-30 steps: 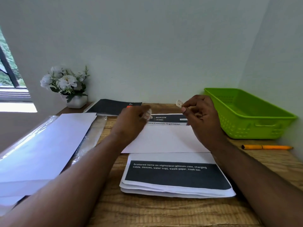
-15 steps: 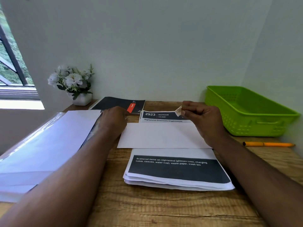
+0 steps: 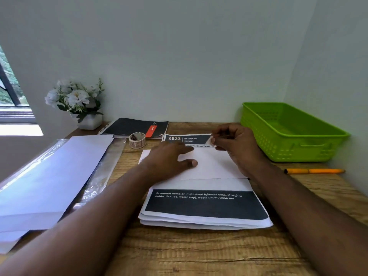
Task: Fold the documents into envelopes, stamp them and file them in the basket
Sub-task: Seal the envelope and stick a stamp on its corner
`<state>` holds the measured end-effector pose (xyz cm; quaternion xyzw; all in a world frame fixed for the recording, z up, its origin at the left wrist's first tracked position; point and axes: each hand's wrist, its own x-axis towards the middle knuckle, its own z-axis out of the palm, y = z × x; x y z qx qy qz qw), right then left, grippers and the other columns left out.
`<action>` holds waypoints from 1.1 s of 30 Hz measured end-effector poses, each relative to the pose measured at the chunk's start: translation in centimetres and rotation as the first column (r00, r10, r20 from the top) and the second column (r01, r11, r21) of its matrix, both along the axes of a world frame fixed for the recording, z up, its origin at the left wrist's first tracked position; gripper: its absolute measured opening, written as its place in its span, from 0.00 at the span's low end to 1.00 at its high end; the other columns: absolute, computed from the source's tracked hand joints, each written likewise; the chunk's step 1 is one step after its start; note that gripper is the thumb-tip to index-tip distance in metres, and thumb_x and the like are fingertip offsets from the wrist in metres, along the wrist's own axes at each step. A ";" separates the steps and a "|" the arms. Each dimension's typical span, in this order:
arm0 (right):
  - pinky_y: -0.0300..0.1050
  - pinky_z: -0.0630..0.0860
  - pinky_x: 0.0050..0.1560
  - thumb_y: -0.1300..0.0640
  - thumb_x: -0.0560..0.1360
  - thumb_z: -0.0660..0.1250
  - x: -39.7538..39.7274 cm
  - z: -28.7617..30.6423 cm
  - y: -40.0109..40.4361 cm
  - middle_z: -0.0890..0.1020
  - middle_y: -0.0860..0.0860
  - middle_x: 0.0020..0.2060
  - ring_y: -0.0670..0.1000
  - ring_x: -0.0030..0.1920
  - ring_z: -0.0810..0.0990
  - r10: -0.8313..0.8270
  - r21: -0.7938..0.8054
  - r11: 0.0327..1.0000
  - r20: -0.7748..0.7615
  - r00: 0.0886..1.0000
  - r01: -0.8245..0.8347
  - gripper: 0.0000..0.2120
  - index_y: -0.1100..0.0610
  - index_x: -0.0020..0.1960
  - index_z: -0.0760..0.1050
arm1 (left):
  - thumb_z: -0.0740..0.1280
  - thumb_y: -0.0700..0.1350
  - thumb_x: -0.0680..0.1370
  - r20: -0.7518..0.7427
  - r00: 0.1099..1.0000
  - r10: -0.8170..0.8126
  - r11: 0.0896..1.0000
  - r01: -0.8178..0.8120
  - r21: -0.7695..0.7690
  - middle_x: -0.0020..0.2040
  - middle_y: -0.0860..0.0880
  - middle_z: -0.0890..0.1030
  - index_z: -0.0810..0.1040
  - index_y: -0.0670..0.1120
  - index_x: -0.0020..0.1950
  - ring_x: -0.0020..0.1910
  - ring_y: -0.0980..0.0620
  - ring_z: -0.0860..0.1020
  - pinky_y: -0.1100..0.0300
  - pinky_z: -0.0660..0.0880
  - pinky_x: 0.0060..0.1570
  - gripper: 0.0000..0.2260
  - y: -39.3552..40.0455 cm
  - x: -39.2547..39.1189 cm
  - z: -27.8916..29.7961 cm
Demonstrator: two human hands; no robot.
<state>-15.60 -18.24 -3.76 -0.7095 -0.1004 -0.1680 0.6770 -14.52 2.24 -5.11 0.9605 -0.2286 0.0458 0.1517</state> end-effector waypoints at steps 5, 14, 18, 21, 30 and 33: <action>0.38 0.77 0.33 0.74 0.67 0.71 0.0 0.9 -1.1 0.78 0.51 0.32 0.47 0.33 0.78 0.005 -0.002 1.000 -0.047 0.999 -0.005 0.15 0.57 0.46 0.78 | 0.62 0.68 0.74 -0.060 0.997 0.054 0.995 -0.049 0.092 0.69 0.54 0.73 0.75 0.58 0.67 0.69 0.50 0.69 0.45 0.64 0.68 0.25 0.1 -0.8 0.9; 0.33 0.69 0.24 0.72 0.64 0.74 0.0 1.7 -3.5 0.81 0.58 0.35 0.44 0.25 0.78 -0.168 -0.008 0.986 -0.158 0.973 0.169 0.14 0.63 0.48 0.77 | 0.70 0.51 0.76 -0.062 0.998 -0.033 0.997 0.028 -0.067 0.62 0.51 0.78 0.79 0.49 0.64 0.60 0.52 0.76 0.61 0.71 0.58 0.17 -5.8 -2.7 5.0; 0.33 0.68 0.24 0.72 0.59 0.76 0.8 0.8 -4.2 0.79 0.54 0.32 0.46 0.28 0.72 -0.275 -0.065 0.961 -0.200 0.940 0.268 0.17 0.64 0.46 0.78 | 0.68 0.43 0.75 -0.023 0.998 0.063 0.990 -0.065 -0.123 0.53 0.47 0.83 0.83 0.44 0.54 0.54 0.47 0.79 0.59 0.75 0.51 0.09 -8.6 -1.0 4.7; 0.36 0.68 0.28 0.72 0.57 0.77 1.1 -0.1 -4.3 0.77 0.53 0.32 0.47 0.30 0.71 -0.298 -0.089 0.954 -0.226 0.927 0.285 0.18 0.63 0.44 0.77 | 0.69 0.43 0.74 -0.010 0.993 0.114 0.974 -0.113 -0.198 0.51 0.45 0.83 0.83 0.43 0.51 0.52 0.45 0.80 0.55 0.77 0.52 0.08 -9.3 0.1 2.8; 0.44 0.74 0.39 0.70 0.57 0.78 2.6 -1.8 -4.5 0.78 0.51 0.33 0.51 0.36 0.75 -0.400 -0.132 0.915 -0.190 0.896 0.381 0.17 0.57 0.38 0.74 | 0.63 0.51 0.79 0.072 0.995 0.065 0.983 -0.052 -0.177 0.70 0.50 0.70 0.73 0.54 0.69 0.70 0.48 0.67 0.54 0.63 0.67 0.18 -9.4 1.0 -1.6; 0.49 0.77 0.42 0.69 0.57 0.78 3.1 -2.2 -4.5 0.78 0.51 0.33 0.53 0.38 0.77 -0.453 -0.155 0.890 -0.184 0.872 0.429 0.17 0.55 0.34 0.73 | 0.62 0.49 0.80 0.047 0.998 0.031 0.981 -0.022 -0.192 0.70 0.49 0.70 0.71 0.53 0.71 0.70 0.48 0.67 0.53 0.65 0.67 0.19 -9.3 1.2 -1.8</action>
